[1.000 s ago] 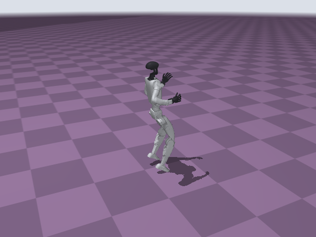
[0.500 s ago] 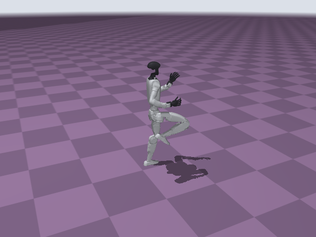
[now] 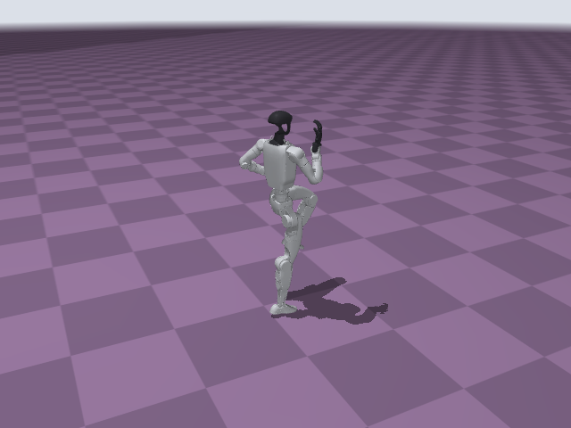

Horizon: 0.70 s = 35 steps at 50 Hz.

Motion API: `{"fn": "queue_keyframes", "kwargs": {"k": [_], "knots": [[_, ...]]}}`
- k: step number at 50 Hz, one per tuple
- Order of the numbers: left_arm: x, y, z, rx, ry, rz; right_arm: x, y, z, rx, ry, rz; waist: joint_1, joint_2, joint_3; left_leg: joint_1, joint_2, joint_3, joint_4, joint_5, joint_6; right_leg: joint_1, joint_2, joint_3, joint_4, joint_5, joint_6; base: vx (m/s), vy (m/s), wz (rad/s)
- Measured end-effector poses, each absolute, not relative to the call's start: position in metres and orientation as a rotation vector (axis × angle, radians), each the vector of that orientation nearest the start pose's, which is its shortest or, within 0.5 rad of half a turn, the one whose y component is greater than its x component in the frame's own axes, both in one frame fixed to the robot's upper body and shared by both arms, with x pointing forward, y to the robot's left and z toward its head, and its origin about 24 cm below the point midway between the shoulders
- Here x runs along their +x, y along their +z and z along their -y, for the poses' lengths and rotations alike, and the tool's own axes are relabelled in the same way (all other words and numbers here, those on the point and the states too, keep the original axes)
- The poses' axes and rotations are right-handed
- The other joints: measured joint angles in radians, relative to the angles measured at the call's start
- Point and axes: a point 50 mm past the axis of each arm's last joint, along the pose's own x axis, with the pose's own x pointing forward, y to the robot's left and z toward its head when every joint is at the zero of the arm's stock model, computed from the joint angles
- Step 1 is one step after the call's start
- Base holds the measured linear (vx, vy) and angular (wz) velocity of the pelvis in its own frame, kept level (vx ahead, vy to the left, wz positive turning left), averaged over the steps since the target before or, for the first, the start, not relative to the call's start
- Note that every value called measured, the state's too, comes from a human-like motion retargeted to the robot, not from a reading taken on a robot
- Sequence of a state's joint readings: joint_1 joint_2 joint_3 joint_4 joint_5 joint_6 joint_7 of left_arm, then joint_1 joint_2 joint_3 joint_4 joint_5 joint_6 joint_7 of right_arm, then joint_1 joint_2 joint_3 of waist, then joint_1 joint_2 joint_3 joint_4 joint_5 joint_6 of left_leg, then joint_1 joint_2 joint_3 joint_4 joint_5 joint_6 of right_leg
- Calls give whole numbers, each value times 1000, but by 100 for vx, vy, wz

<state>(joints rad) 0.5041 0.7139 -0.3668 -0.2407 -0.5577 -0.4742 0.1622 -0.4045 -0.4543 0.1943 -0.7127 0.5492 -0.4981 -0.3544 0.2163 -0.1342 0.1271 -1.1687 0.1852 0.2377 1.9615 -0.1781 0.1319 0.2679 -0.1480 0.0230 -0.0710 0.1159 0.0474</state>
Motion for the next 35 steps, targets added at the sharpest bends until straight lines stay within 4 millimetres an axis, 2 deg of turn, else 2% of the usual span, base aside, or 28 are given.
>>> {"fn": "queue_keyframes", "kwargs": {"k": [2, 3, 5, 7, 8, 9, 10, 12, 13, 15, 17, 18, 20, 21, 22, 23, 24, 25, 27, 28, 30, 32, 33, 35], "knots": [[139, 51, -189, -47, -267, 22, 174, 260, 142, 440, 389, 1171, 50, -13, -68, 282, -7, 42, -295, 68, -54, -56, -12, -12, 46, 68, 5, 2, 1, -110], [139, 55, -183, -42, -299, 50, 176, 242, 141, 419, 401, 1071, 66, 6, -83, 457, -22, 40, -476, 112, -99, -83, -4, -33, 138, 22, -34, -5, 3, -176], [145, 63, -168, -3, -333, 141, 183, 196, 134, 365, 421, 849, 52, 94, -109, 800, -40, -28, -891, 279, -198, -233, 46, -116, 567, -178, -155, -10, 4, -143], [178, 88, -159, 41, -269, 326, 195, 157, 134, 318, 358, 641, 0, 101, -146, 964, -79, -80, -1237, 445, -237, -649, 7, -173, 1268, -363, -130, -12, 1, -46], [192, 103, -151, 70, -239, 437, 197, 138, 137, 268, 327, 558, -27, 139, -143, 1079, -70, -105, -1410, 473, -274, -776, 34, -183, 1485, -418, -153, -16, 0, -2], [206, 120, -143, 89, -205, 556, 198, 122, 143, 225, 294, 491, -60, 173, -131, 1174, -55, -119, -1545, 387, -291, -905, 58, -192, 1677, -459, -145, -19, 2, 26], [219, 139, -134, 98, -170, 679, 198, 107, 150, 183, 260, 431, -96, 203, -115, 1259, -37, -129, -1661, 245, -296, -1035, 81, -201, 1858, -492, -121, -23, 4, 82], [243, 183, -114, 56, -131, 898, 203, 81, 164, 125, 188, 314, -201, 218, -46, 1336, -37, -135, -1775, -35, -227, -1246, 31, -191, 2130, -537, -54, -30, 4, 173], [252, 207, -105, 38, -130, 989, 206, 70, 171, 113, 149, 258, -268, 201, 11, 1345, -58, -168, -1768, -107, -161, -1294, -33, -169, 2222, -569, -40, -38, 0, 248], [259, 254, -94, 8, -143, 1148, 208, 63, 183, 127, 90, 202, -387, 152, 122, 1268, -106, -264, -1571, -189, -71, -1297, -166, -129, 2306, -635, -65, -41, -3, 224], [244, 281, -92, -46, -137, 1289, 196, 77, 187, 169, 105, 248, -398, 175, 111, 1200, -91, -250, -1536, -132, -100, -1273, -176, -146, 2248, -615, -104, -22, -4, 3], [232, 283, -93, -84, -128, 1336, 186, 86, 186, 184, 141, 276, -375, 202, 66, 1217, -72, -210, -1637, -58, -120, -1248, -139, -160, 2180, -570, -108, -3, -7, -113], [209, 270, -98, -156, -120, 1341, 167, 100, 181, 175, 259, 287, -352, 246, -38, 1279, -45, -156, -1875, 160, -160, -1119, -51, -184, 1982, -439, -76, 5, -13, -86], [202, 256, -103, -177, -134, 1287, 162, 102, 180, 153, 311, 269, -370, 256, -72, 1282, -38, -152, -1912, 259, -182, -1002, -21, -193, 1839, -364, -44, 1, -19, 31], [196, 243, -108, -200, -153, 1222, 158, 101, 180, 129, 349, 248, -385, 256, -99, 1275, -40, -137, -1912, 326, -185, -876, 5, -191, 1684, -288, -11, -6, -21, 112], [192, 228, -112, -229, -182, 1132, 156, 98, 181, 98, 358, 222, -397, 238, -111, 1250, -56, -101, -1836, 332, -148, -733, 21, -169, 1504, -209, 25, -15, -21, 125], [190, 213, -114, -264, -211, 1037, 156, 95, 185, 55, 344, 206, -391, 206, -131, 1140, -80, -64, -1603, 249, -79, -622, 16, -126, 1327, -124, 57, -26, -19, 127], [188, 198, -116, -307, -237, 941, 158, 92, 190, 6, 319, 195, -376, 166, -155, 989, -108, -26, -1293, 121, 6, -526, 1, -74, 1151, -37, 87, -34, -13, 95], [190, 169, -122, -319, -196, 798, 175, 92, 200, -93, 227, 242, -303, 148, -156, 620, -87, -1, -613, -69, 46, -352, -15, -28, 805, 32, 73, -37, -8, 29], [191, 153, -127, -284, -154, 729, 188, 92, 203, -123, 171, 278, -251, 142, -114, 493, -61, 13, -338, -125, 32, -210, -22, -14, 604, -35, 25, -38, -12, -42], [195, 120, -147, -147, -49, 577, 225, 102, 203, -123, 43, 393, -153, 122, -43, 162, 7, 1, 133, -179, -26, -78, -37, -17, 387, -369, -40, -39, -19, -85], [186, 75, -180, -54, 72, 359, 259, 145, 193, -37, -42, 600, -53, 118, 43, -90, 46, -65, 387, -194, -107, -28, -38, 6, 298, -564, -80, -35, -16, -143], [176, 53, -198, -55, 124, 239, 266, 179, 187, 51, -51, 734, -13, 121, 93, -138, 58, -92, 443, -214, -123, -7, -37, 31, 284, -577, -89, -28, -12, -126], [145, 24, -222, -73, 170, 52, 252, 241, 172, 246, 24, 1013, 13, 122, 118, -144, 88, -103, 432, -239, -72, -11, -29, 53, 279, -494, -84, -17, -10, -25]]}}
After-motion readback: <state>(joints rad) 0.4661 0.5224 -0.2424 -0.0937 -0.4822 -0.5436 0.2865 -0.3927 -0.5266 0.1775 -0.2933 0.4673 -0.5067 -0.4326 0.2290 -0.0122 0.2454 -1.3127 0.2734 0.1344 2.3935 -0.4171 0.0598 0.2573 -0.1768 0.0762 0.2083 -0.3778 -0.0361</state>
